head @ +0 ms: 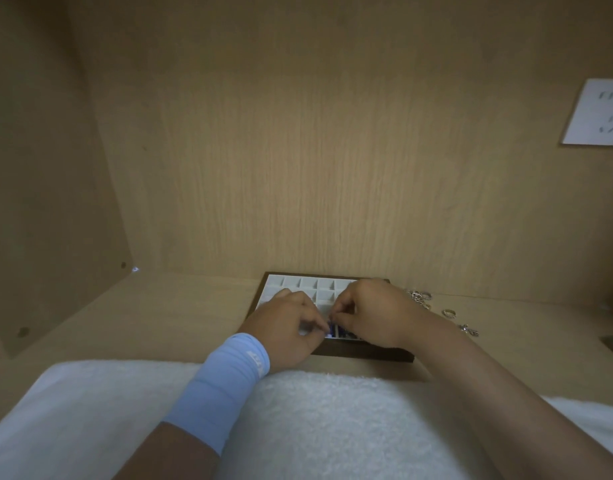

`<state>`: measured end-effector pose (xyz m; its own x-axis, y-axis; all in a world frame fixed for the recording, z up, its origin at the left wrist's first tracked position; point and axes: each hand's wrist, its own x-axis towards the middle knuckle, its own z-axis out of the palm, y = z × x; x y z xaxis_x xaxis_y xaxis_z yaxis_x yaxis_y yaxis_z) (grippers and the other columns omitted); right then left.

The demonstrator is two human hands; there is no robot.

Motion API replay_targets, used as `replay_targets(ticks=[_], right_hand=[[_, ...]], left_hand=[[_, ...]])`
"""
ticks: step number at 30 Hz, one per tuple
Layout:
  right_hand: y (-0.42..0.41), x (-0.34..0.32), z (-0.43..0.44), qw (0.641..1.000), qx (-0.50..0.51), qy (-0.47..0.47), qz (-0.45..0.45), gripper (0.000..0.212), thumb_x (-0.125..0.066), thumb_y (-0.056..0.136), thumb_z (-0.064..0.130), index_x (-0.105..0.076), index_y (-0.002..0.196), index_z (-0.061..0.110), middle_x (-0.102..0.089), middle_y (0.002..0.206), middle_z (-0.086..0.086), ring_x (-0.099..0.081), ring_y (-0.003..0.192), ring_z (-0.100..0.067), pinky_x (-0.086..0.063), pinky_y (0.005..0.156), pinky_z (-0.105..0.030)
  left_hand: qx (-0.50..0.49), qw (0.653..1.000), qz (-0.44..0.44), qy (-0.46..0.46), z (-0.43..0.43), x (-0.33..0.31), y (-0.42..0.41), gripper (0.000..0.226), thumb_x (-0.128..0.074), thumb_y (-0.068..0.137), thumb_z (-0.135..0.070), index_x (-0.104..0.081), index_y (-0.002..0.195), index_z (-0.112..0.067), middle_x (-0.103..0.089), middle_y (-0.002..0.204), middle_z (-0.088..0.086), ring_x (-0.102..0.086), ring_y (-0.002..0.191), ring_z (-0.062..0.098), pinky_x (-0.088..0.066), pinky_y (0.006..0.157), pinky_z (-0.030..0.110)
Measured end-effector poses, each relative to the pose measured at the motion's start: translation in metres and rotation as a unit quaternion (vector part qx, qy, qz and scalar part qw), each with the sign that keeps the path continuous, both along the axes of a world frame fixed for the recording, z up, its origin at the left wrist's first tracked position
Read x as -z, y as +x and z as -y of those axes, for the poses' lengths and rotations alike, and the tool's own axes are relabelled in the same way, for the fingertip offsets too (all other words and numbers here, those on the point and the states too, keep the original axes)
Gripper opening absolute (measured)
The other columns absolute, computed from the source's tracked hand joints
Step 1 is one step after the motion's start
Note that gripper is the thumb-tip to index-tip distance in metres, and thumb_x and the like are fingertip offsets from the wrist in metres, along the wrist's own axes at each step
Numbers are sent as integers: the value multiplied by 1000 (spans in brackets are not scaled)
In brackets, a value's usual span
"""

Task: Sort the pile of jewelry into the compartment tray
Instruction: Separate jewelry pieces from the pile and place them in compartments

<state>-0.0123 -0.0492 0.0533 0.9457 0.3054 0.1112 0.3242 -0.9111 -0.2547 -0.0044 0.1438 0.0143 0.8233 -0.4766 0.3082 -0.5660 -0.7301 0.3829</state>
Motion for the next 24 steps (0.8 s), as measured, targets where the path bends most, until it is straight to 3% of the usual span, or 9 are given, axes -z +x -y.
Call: replay_targets(ticks=[3, 7, 11, 13, 15, 18, 20, 24], right_hand=[[-5, -2, 0, 1000, 1, -2, -3, 28, -55, 87, 21, -77, 92, 38, -71, 92, 15, -62, 87, -6, -54, 79, -30], [-9, 6, -7, 999, -29, -32, -19, 37, -50, 87, 18, -76, 103, 38, -70, 106, 15, -60, 103, -9, -47, 81, -25], [-8, 6, -3, 999, -24, -15, -21, 36, -51, 90, 16, -76, 105, 35, -71, 110, 11, -61, 102, -9, -48, 83, -24], [-8, 3, 4, 999, -8, 37, -11, 30, -53, 93, 16, -76, 105, 32, -72, 108, 12, -64, 96, -6, -52, 85, -25], [-9, 0, 17, 995, 20, 94, 2, 26, -55, 94, 17, -77, 103, 29, -72, 105, 12, -67, 88, -6, -54, 85, -28], [-11, -1, 49, 985, 87, 140, 49, 23, -56, 95, 17, -76, 102, 27, -69, 104, 13, -65, 93, -9, -52, 86, -28], [-10, 2, 79, 980, 136, 125, 74, 26, -53, 96, 16, -74, 102, 29, -68, 105, 12, -64, 93, -12, -51, 83, -28], [-7, 20, 142, 965, 232, 72, 99, 27, -53, 95, 19, -73, 108, 32, -68, 120, 6, -63, 110, -19, -49, 88, -30]], left_hand=[[-21, 999, 26, 34, -1, -1, 1, 20, -56, 90, -40, -73, 100, -39, -58, 110, -18, -43, 109, 6, -41, 96, 27], [-34, 999, 8, 0, -2, -2, -1, 15, -58, 89, -38, -71, 95, -39, -59, 105, -19, -47, 106, 6, -45, 93, 29], [-16, 1000, 8, -4, -1, -1, -3, 13, -59, 88, -39, -69, 96, -39, -58, 106, -19, -45, 107, 5, -43, 95, 29], [-12, 1000, -1, 3, 0, 0, -3, 13, -61, 87, -42, -70, 95, -38, -56, 108, -20, -43, 109, 4, -41, 97, 28], [-17, 1000, -4, 0, 0, 0, -3, 15, -61, 87, -44, -72, 96, -36, -56, 107, -20, -44, 109, 5, -42, 98, 28], [-27, 1000, 12, 2, 2, -1, -3, 16, -60, 88, -45, -70, 96, -36, -57, 105, -19, -48, 106, 5, -45, 94, 30], [-31, 999, 34, -27, 9, -2, -3, 11, -60, 89, -42, -68, 95, -36, -57, 103, -19, -51, 101, 5, -47, 91, 30], [-11, 998, 40, -53, 45, -12, -8, 14, -57, 92, -39, -63, 105, -37, -55, 106, -19, -51, 100, 4, -46, 91, 27]])
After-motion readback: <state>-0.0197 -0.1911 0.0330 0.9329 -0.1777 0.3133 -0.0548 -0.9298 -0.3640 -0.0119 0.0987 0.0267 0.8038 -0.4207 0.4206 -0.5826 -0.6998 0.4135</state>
